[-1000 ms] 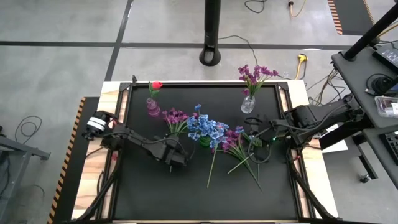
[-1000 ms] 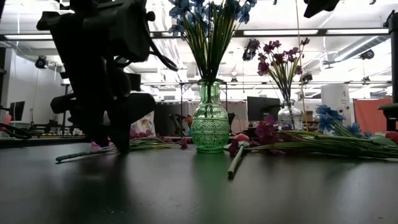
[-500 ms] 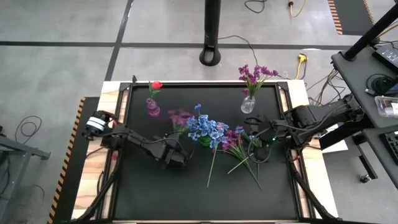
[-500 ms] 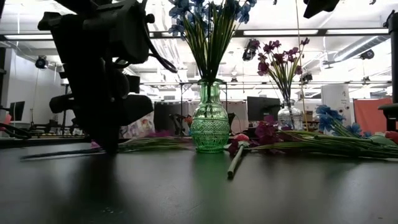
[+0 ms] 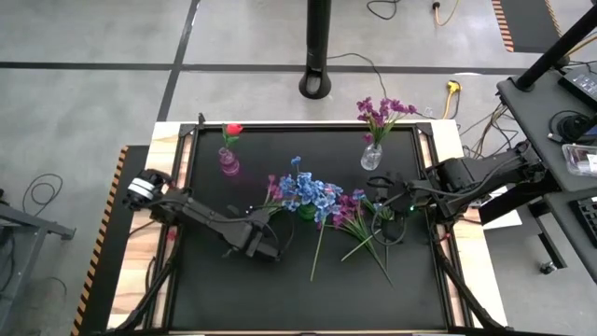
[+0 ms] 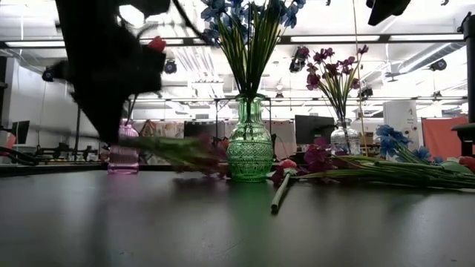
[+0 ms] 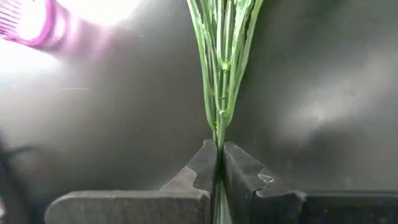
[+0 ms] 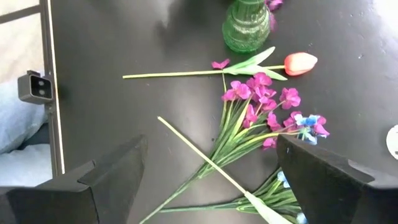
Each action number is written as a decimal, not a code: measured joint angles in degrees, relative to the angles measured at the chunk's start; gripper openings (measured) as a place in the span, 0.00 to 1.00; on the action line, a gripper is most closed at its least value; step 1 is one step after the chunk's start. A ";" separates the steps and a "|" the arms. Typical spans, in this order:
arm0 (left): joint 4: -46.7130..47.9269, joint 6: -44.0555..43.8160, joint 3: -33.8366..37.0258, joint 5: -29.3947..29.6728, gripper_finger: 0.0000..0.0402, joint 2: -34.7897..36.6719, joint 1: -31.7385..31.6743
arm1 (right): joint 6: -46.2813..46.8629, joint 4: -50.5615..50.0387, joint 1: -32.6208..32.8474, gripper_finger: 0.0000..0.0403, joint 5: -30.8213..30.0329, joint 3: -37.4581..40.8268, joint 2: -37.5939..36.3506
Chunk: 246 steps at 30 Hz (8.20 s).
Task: Sort flowers into vase by color
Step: Put the left violet flowers into the transparent vase
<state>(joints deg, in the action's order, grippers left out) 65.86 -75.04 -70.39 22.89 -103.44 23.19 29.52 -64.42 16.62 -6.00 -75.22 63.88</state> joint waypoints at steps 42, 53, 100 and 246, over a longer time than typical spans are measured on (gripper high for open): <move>-42.45 79.96 -25.12 20.02 0.00 0.70 19.65 | -12.63 18.52 27.32 0.86 -27.50 5.08 -1.53; -61.05 89.45 -16.16 0.05 0.00 1.49 10.15 | -26.78 54.22 34.40 0.86 -31.71 23.80 -1.55; -109.85 95.50 4.52 13.03 0.01 1.53 4.93 | -47.33 109.57 19.56 0.16 -29.73 26.25 15.17; -60.43 75.14 4.52 40.18 0.50 17.38 11.20 | -16.54 51.32 -30.93 0.03 -41.72 39.32 -17.40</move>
<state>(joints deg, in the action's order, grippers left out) 5.43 0.10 -65.87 63.07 -86.06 34.39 12.98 -13.10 -14.31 -47.72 -35.90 46.48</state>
